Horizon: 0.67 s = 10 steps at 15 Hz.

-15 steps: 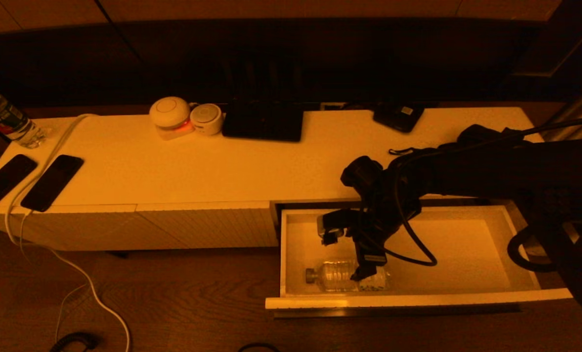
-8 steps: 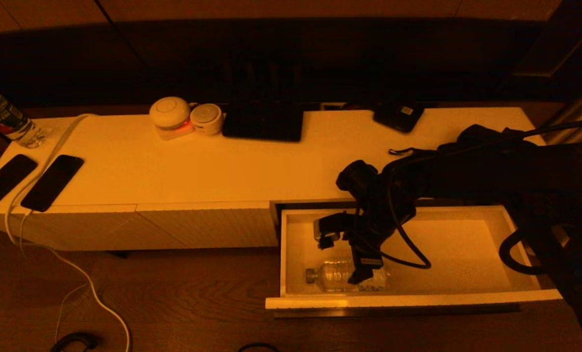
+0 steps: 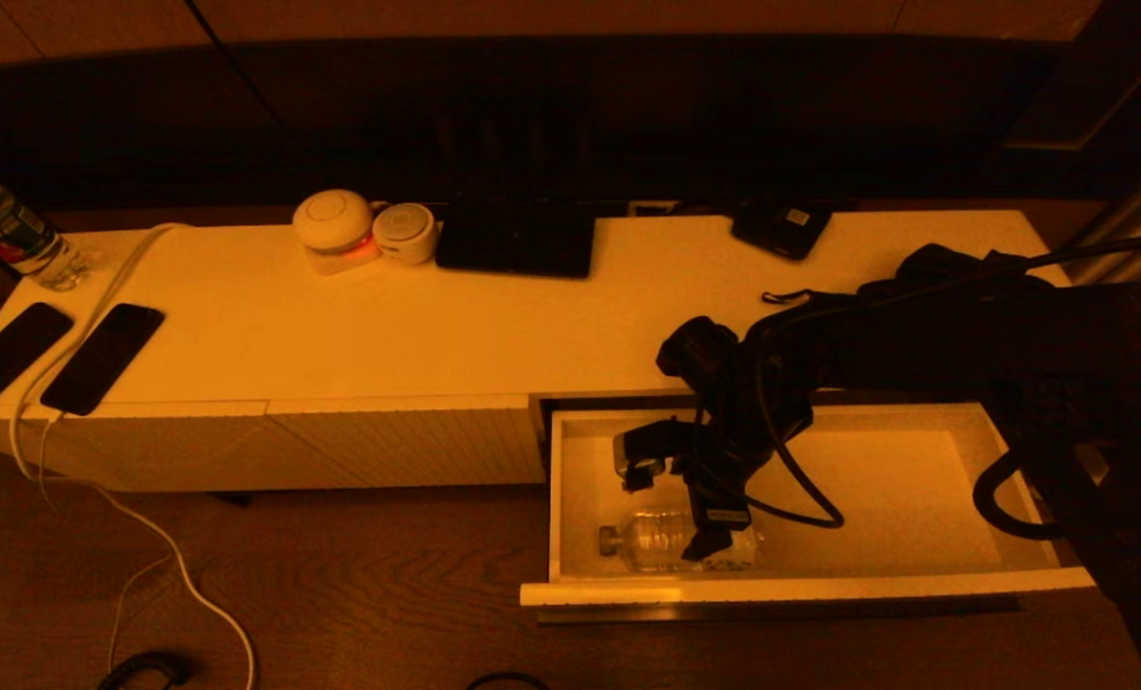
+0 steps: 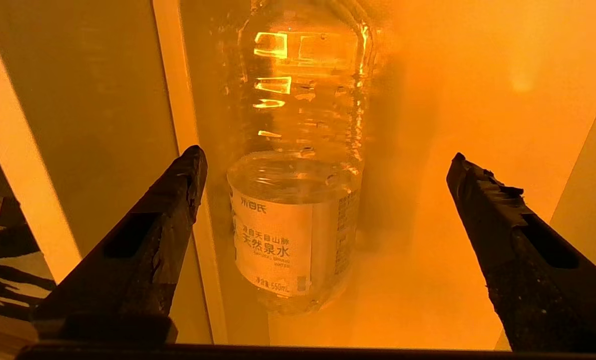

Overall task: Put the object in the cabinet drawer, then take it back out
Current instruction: Take the mineral water out of the drawer and put it on the table

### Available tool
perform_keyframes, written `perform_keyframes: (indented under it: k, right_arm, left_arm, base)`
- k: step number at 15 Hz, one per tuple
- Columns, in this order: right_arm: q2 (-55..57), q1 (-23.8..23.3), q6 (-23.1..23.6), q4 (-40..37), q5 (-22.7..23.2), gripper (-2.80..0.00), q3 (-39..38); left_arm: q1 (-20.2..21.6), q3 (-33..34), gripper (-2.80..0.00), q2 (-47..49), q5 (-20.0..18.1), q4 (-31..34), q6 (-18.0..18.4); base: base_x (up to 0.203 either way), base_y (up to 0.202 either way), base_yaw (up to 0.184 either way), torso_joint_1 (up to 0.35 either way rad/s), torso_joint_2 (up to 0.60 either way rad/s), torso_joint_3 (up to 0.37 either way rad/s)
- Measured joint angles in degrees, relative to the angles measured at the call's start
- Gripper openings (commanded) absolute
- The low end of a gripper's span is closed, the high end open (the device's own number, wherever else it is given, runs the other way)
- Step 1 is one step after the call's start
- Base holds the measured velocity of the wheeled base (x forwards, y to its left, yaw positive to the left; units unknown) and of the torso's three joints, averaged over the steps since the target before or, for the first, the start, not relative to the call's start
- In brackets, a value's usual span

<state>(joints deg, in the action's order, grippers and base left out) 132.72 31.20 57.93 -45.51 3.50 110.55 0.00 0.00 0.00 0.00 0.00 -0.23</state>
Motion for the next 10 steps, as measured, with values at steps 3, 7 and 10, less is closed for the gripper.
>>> perform_keyframes:
  k: [3, 7, 10]
  right_arm:
    - [0.5, 0.0, 0.0, 0.0, 0.0, 0.0, 0.1]
    - [1.4, 0.0, 0.1, 0.2, 0.0, 0.0, 0.2]
    - [2.0, 0.0, -0.1, 0.1, -0.1, 0.0, 0.2]
  left_arm:
    - [0.0, 0.0, -2.8, 0.0, 0.0, 0.0, 0.0]
    - [0.0, 0.0, -2.8, 0.0, 0.0, 0.0, 0.0]
    - [0.0, 0.0, -2.8, 0.0, 0.0, 0.0, 0.0]
  base:
    - [0.0, 0.0, 0.0, 0.0, 0.0, 0.0]
    - [0.0, 0.0, 0.0, 0.0, 0.0, 0.0]
    - [0.0, 0.0, 0.0, 0.0, 0.0, 0.0]
